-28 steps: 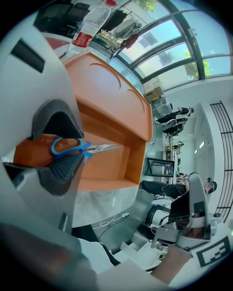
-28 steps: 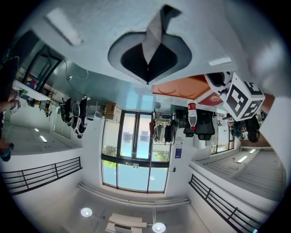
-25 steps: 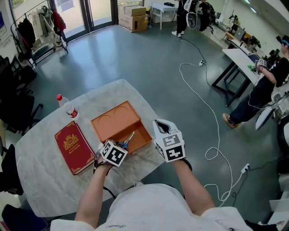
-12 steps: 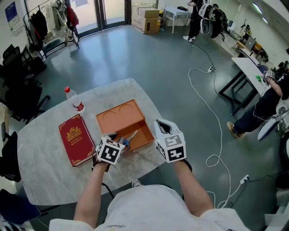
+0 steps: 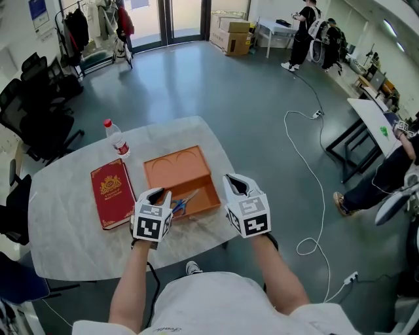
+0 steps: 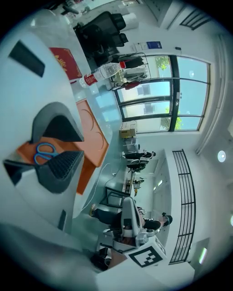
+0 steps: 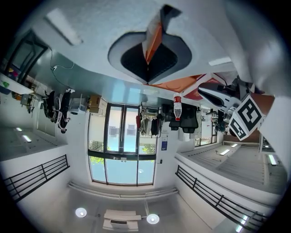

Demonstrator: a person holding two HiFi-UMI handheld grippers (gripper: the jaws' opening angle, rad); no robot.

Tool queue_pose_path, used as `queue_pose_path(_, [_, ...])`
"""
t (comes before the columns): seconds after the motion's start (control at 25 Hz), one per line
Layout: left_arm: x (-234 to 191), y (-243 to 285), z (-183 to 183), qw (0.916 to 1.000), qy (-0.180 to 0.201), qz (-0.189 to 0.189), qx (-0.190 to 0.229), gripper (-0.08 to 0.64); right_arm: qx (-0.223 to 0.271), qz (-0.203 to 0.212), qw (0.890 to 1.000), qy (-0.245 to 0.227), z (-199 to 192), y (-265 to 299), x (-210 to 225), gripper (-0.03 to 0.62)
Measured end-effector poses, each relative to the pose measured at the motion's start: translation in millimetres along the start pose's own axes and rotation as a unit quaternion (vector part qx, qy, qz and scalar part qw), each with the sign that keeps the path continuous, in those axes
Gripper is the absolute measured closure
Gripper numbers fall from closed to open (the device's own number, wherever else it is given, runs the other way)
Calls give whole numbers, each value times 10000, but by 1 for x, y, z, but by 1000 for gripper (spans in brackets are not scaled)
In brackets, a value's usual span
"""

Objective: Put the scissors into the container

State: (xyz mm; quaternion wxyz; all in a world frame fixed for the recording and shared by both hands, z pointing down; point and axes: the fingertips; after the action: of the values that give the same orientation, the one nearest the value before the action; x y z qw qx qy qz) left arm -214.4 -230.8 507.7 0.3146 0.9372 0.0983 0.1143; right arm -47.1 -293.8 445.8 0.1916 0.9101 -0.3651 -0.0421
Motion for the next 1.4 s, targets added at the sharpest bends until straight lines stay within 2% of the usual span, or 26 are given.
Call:
queue_pose_path(0.28, [0, -38, 18, 9964, -281, 605, 526, 511, 154, 343, 9993, -53, 9, -19, -5, 588])
queue_pose_path(0.48, [-2, -67, 25, 9874, -531, 1098, 1005, 523, 273, 600, 9978, -33, 12, -31, -9, 588])
queue_pose_path(0.64, [3, -83, 24, 9816, -687, 1350, 1160, 526, 347, 787, 9963, -78, 14, -41, -11, 588])
queue_pose_path(0.92, [19, -96, 16, 9781, -803, 1497, 1199, 527, 347, 931, 9950, -117, 6, -55, -12, 589])
queue_pose_path(1.4, [37, -111, 5, 9794, -735, 1515, 1116, 526, 387, 991, 9943, -36, -3, -72, -18, 588])
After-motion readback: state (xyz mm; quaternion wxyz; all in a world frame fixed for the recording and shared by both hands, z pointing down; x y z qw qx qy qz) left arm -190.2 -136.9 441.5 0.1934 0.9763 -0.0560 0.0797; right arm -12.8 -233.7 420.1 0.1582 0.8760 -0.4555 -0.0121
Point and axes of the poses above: the fingertips, and each gripper's own axes: y forward along the fingers, x to its right, z out of its top, and after that the axes turned 8 degrees about y, right-handed
